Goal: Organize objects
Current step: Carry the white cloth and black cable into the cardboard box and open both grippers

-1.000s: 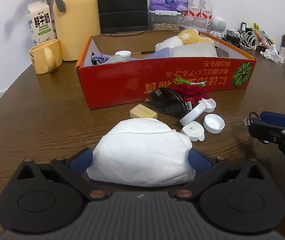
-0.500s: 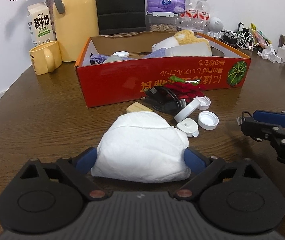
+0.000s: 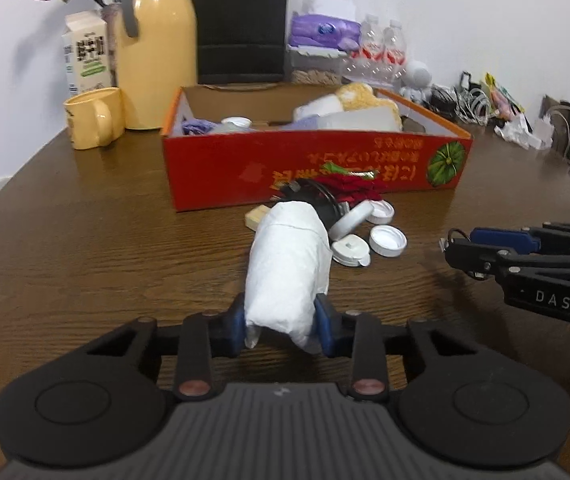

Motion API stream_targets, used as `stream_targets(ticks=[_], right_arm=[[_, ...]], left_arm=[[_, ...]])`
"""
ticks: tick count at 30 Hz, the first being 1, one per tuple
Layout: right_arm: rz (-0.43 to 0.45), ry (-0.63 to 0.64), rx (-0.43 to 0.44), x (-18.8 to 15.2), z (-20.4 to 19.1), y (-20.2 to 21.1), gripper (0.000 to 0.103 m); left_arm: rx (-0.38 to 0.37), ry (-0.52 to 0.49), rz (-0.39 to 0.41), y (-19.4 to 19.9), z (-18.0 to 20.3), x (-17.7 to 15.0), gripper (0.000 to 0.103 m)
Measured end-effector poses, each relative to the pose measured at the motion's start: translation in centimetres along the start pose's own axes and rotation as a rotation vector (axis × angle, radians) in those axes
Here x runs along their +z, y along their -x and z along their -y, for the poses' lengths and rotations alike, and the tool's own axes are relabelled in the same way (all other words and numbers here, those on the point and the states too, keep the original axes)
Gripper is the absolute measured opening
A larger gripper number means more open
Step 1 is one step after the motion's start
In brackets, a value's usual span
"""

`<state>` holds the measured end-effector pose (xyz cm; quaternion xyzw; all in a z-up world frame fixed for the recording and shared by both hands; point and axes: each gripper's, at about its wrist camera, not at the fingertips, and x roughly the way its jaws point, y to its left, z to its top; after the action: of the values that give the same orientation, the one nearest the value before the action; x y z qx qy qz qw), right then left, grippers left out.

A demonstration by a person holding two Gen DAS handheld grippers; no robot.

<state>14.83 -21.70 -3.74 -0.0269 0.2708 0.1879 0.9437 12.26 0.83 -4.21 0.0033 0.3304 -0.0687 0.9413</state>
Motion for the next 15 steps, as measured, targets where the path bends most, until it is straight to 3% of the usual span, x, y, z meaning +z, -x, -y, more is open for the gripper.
stream_targets(ticks=[9, 15], right_arm=[[0.014, 0.045, 0.002, 0.2, -0.8, 0.2, 0.033], [0.092, 0.083, 0.017, 2.8, -1.5, 1.2, 0.033]], left_arm=[[0.034, 0.026, 0.146, 4.1, -2.0, 2.5, 0.036], [0.048, 0.027, 0.203, 4.6, -2.1, 5.4, 0.037]])
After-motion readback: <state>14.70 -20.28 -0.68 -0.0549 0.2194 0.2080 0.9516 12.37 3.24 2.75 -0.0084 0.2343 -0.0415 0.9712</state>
